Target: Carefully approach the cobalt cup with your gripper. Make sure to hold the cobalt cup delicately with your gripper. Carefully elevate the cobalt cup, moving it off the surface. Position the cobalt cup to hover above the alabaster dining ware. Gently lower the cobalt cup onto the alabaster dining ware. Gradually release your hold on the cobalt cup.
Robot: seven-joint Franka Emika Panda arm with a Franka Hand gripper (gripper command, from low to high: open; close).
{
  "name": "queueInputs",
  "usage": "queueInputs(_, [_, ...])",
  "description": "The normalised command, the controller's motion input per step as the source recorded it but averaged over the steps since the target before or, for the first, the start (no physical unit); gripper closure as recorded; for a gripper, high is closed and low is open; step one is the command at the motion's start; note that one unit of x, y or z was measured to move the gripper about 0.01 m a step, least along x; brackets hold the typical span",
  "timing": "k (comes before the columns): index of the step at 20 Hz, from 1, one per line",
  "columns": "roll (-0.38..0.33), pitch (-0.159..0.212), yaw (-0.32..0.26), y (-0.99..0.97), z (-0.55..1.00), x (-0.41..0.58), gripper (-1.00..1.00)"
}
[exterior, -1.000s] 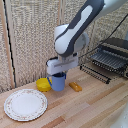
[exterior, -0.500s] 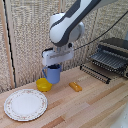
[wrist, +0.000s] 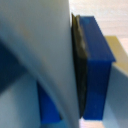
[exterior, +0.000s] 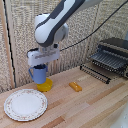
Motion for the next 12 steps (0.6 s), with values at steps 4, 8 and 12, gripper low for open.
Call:
queueInputs(4, [-0.040,0.077,0.050,0.82,-0.03,0.098,1.00])
queueInputs(8, [-0.060,0.028,0.063,0.57,-0.24,0.007,1.00])
queueInputs(12, [-0.075,0.000,0.031,0.28,-0.41,0.098,1.00])
